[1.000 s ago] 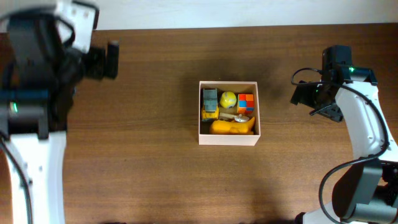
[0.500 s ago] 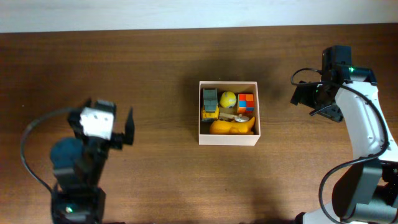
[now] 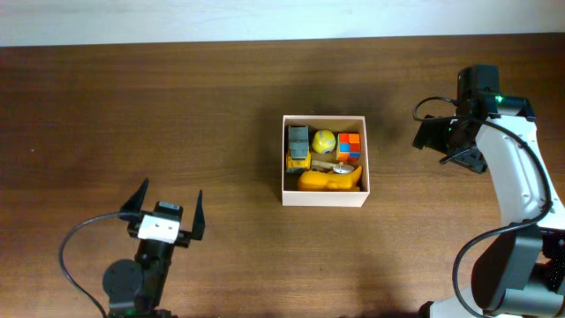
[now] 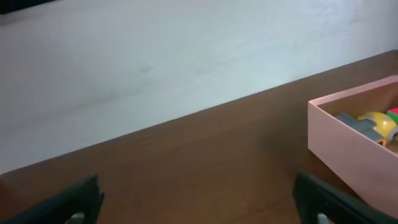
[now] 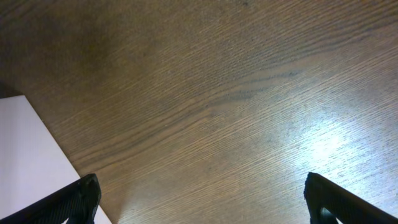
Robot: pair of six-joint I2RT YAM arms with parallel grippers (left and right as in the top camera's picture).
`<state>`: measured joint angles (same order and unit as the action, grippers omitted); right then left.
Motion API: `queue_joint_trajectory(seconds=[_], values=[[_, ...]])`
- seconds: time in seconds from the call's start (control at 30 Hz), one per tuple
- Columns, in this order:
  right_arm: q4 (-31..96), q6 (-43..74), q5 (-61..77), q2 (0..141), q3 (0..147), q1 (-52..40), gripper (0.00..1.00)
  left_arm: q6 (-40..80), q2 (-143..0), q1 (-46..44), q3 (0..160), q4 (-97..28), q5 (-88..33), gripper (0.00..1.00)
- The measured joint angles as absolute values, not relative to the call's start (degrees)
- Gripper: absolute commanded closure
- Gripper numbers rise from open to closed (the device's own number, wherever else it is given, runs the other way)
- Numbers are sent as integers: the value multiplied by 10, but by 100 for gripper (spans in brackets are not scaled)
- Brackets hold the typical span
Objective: Pack container
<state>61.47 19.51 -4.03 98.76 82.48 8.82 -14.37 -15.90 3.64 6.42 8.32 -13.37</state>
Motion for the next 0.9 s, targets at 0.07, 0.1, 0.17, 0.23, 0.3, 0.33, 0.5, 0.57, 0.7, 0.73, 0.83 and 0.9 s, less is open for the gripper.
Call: queue_joint_trajectory(seconds=[0.07, 0.1, 0.17, 0.23, 0.3, 0.33, 0.5, 0.57, 0.7, 0.73, 0.83, 0.9], values=[[615, 195, -40, 988, 825, 88, 1, -144, -138, 36, 52, 84, -134, 1], [615, 195, -40, 988, 825, 88, 1, -144, -127, 36, 47, 84, -134, 1], [615, 195, -40, 988, 825, 88, 1, -144, -105, 36, 38, 84, -134, 1], [615, 195, -40, 988, 825, 88, 1, -144, -86, 36, 29, 80, -134, 1], [615, 195, -40, 988, 825, 88, 1, -144, -65, 36, 19, 59, -134, 1], [615, 195, -40, 988, 825, 88, 1, -144, -57, 36, 15, 46, -134, 1], [615, 195, -40, 988, 825, 88, 1, -170, -18, 36, 8, -24, -133, 1], [615, 195, -40, 988, 825, 88, 1, -180, -11, 36, 7, -32, -133, 1], [615, 195, -40, 988, 825, 88, 1, -188, -9, 36, 8, -32, -133, 1], [615, 195, -40, 988, 825, 88, 1, -190, -9, 36, 7, -32, -133, 1], [615, 195, -40, 988, 825, 88, 1, -192, -9, 36, 8, -32, -133, 1], [615, 195, -40, 988, 825, 88, 1, -194, -9, 36, 8, -32, -133, 1]])
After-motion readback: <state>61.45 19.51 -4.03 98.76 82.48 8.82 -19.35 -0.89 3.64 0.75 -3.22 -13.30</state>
